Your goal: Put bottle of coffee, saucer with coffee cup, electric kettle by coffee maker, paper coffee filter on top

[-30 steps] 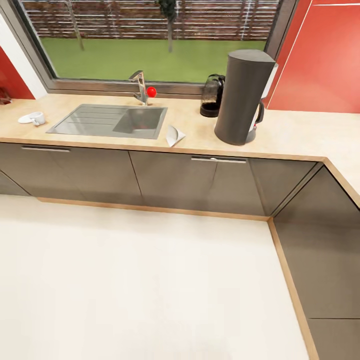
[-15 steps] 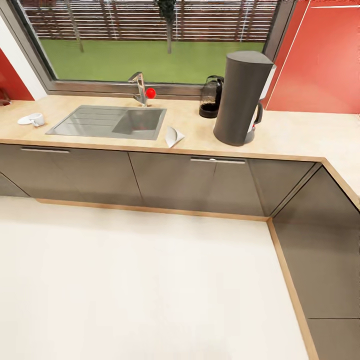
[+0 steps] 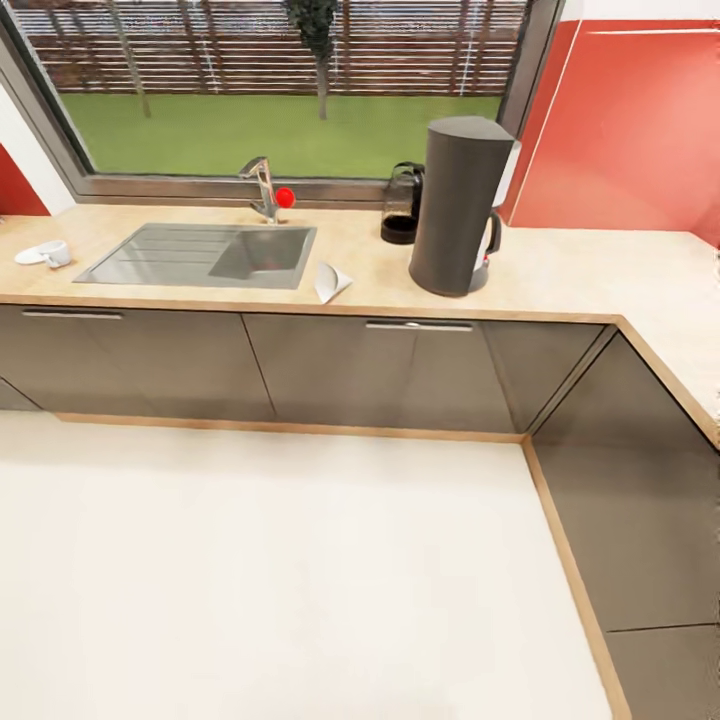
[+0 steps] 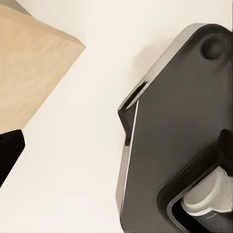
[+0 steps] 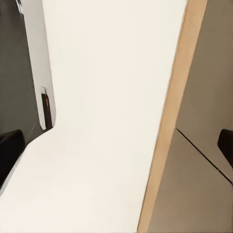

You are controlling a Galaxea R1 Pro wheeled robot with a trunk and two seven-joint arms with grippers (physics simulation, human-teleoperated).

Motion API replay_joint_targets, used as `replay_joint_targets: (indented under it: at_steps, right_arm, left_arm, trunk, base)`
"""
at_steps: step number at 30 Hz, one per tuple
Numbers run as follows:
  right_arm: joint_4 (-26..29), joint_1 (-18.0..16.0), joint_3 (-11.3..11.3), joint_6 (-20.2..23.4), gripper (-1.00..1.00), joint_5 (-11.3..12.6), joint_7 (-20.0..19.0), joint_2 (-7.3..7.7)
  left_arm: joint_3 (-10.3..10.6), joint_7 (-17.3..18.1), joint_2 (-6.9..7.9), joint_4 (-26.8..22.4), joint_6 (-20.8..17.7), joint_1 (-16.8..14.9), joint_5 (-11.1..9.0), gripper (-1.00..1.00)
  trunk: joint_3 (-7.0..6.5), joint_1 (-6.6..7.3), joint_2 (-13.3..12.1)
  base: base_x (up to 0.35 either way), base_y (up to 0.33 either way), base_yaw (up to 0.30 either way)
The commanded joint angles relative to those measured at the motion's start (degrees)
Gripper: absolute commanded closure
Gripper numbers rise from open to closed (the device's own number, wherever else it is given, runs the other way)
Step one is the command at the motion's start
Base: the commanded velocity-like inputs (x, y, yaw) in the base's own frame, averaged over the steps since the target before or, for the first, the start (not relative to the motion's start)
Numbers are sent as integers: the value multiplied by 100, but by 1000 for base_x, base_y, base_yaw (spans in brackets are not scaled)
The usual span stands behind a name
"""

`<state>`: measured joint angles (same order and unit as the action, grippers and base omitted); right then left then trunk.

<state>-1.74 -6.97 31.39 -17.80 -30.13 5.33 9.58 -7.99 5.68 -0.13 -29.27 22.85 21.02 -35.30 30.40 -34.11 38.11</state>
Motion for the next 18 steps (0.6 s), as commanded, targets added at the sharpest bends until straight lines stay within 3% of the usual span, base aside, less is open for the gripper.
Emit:
replay_joint_targets:
  at_steps: [1, 12, 18]
  right_arm:
    - [-19, -6, 39, -35, -100, -57, 36, -1]
    - [-19, -6, 46, -39, -100, -57, 89, -2]
    - [-19, -6, 18, 38, -100, -91, 43, 143]
  left_arm:
    - [-15, 58, -1, -31, -10, 4, -62, -100]
    - [-14, 56, 20, -289, -20, 1, -29, -100]
    - [-18, 92, -8, -368, -30, -1, -53, -100]
  trunk:
    - [-5, -2, 5]
    - [-107, -2, 5]
    - [-163, -2, 5]
  base:
    - [0, 0, -112]
    - [0, 0, -127]
    - [0, 0, -105]
